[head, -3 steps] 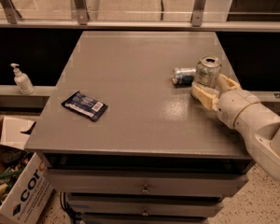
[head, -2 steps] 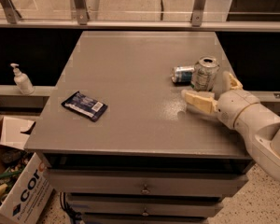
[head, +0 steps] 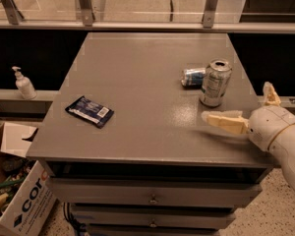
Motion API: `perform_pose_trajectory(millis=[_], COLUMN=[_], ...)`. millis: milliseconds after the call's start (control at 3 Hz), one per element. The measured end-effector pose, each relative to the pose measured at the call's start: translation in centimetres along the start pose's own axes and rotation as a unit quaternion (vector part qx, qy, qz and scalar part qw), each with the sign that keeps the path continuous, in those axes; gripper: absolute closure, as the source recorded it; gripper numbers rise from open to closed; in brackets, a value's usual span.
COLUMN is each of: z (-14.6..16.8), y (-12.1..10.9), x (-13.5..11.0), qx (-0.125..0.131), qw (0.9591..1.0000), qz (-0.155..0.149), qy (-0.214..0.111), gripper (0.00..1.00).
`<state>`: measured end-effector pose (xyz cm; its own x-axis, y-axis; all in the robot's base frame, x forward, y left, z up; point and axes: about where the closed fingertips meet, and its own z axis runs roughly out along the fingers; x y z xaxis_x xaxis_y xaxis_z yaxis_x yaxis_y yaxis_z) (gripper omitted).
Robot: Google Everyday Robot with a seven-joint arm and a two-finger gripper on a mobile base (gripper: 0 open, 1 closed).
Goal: Move 7up can near redbull can
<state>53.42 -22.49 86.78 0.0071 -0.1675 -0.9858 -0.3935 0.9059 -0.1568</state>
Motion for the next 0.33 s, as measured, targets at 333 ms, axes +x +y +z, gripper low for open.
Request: perform_pose_trajectory(millis=[333], z=[0.00], y=[0.00], x=[0.00], qx=[0.000], qw=[1.0000], qz=[0.000], qy=[0.000], gripper=[0.00])
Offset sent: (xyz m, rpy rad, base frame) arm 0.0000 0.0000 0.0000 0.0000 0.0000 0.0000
